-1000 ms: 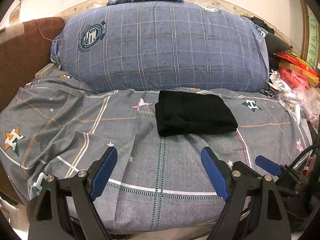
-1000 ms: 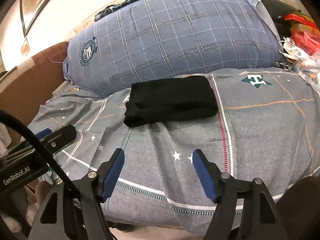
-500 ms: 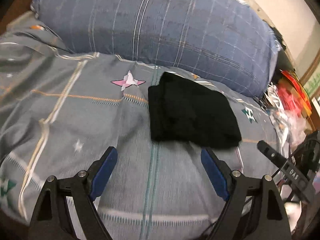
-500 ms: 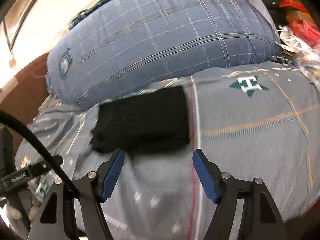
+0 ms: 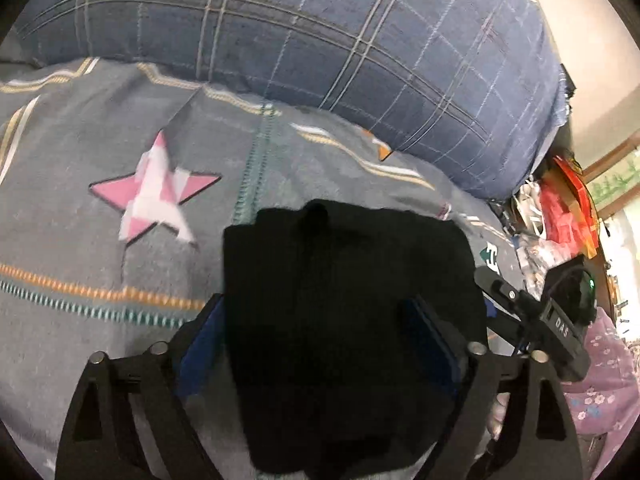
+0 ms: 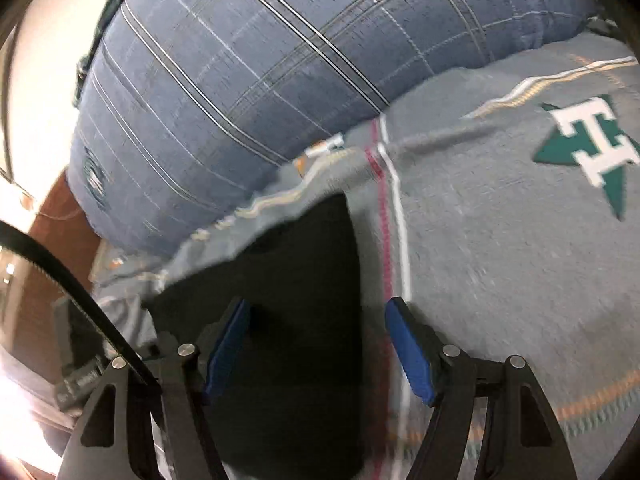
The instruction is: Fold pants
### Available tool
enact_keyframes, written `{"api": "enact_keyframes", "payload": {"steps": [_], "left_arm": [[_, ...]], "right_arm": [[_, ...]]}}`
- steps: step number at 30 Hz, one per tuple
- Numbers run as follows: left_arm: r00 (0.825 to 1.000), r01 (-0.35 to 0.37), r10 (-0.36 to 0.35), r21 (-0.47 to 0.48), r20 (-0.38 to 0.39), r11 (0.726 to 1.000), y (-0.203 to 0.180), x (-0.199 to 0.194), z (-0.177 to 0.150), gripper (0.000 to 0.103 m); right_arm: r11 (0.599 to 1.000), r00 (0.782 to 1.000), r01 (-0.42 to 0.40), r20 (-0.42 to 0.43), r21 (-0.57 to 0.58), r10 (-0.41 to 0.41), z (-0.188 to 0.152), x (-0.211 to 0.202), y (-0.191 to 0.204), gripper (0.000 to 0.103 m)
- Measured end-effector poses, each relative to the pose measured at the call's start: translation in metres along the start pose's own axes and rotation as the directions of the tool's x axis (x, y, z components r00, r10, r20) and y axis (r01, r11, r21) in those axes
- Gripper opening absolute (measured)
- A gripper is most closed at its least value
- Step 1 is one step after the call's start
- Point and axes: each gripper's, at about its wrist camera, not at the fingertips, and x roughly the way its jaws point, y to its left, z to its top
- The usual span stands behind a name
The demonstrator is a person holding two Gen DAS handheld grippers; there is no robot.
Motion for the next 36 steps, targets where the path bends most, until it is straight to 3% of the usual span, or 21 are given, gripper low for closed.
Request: {"api": "enact_keyframes", "payload": {"steps": [2, 3, 5, 7, 8, 14, 20, 24, 28, 30, 31, 32, 34, 36], "left_arm": [[1.0, -0.021, 0.021, 0.032, 0.001, 0.999, -0.005, 0.001, -0.002, 0.092], [0.999, -0.04, 0.041, 0.055, -0.004, 0.998, -0.01, 0.0, -0.005, 0.087], [0.998, -0.068, 0.068, 0.069, 0.002, 0.995, -0.016, -0.005, -0.008, 0.059], [0.999, -0.043, 0.043, 0.048, 0.013, 0.998, -0.018, -0.02, -0.007, 0.044], [1.0, -0.022, 0.021, 0.026, 0.015, 0.999, -0.019, -0.027, -0.007, 0.042], [0.996, -0.003, 0.003, 0.005, 0.094, 1.0, -0.036, -0.066, 0.005, 0.041], [0.989, -0.02, 0.027, -0.049, 0.146, 0.999, -0.023, -0.089, 0.016, 0.041], [0.992, -0.053, 0.069, -0.142, 0.106, 0.988, 0.008, -0.073, 0.015, 0.041], [0.984, -0.156, 0.166, -0.139, 0.065, 0.978, 0.027, -0.046, 0.013, 0.046], [0.988, -0.136, 0.147, -0.169, 0.053, 0.976, 0.033, -0.045, 0.011, 0.05], [0.991, -0.114, 0.126, -0.182, 0.055, 0.977, 0.036, -0.047, 0.01, 0.05], [0.992, -0.098, 0.111, -0.185, 0.06, 0.978, 0.036, -0.053, 0.009, 0.05], [0.985, -0.119, 0.137, -0.159, 0.106, 0.98, 0.036, -0.072, 0.008, 0.051], [0.975, -0.152, 0.17, -0.132, 0.142, 0.98, 0.038, -0.086, 0.006, 0.055]], "right_arm": [[0.999, 0.999, -0.048, -0.016, 0.007, 0.048, 0.004, 0.006, -0.001, 0.066], [0.998, 0.997, -0.068, -0.029, 0.007, 0.068, 0.004, 0.01, 0.0, 0.065], [0.996, 0.996, -0.084, -0.021, 0.003, 0.084, 0.003, 0.011, 0.003, 0.047], [0.992, 0.992, -0.126, -0.01, 0.022, 0.126, 0.008, 0.006, 0.01, 0.031], [0.987, 0.987, -0.158, 0.001, 0.01, 0.158, 0.011, 0.0, 0.018, 0.029], [0.949, 0.95, -0.3, 0.058, -0.093, 0.306, 0.017, -0.034, 0.07, 0.029], [0.911, 0.909, -0.409, 0.072, -0.042, 0.412, 0.022, -0.029, 0.079, 0.029], [0.923, 0.923, -0.384, -0.004, 0.006, 0.384, 0.012, 0.001, 0.075, 0.029], [0.953, 0.952, -0.301, -0.056, 0.025, 0.302, 0.004, 0.03, 0.069, 0.029], [0.965, 0.964, -0.259, -0.054, 0.037, 0.261, 0.005, 0.035, 0.062, 0.033], [0.971, 0.97, -0.235, -0.061, 0.048, 0.237, 0.007, 0.038, 0.058, 0.039], [0.979, 0.977, -0.195, -0.074, 0.06, 0.199, 0.007, 0.04, 0.053, 0.051], [0.985, 0.986, -0.142, -0.071, 0.094, 0.148, 0.007, 0.037, 0.041, 0.066], [0.982, 0.988, -0.139, -0.049, 0.131, 0.146, 0.008, 0.029, 0.032, 0.066]]}}
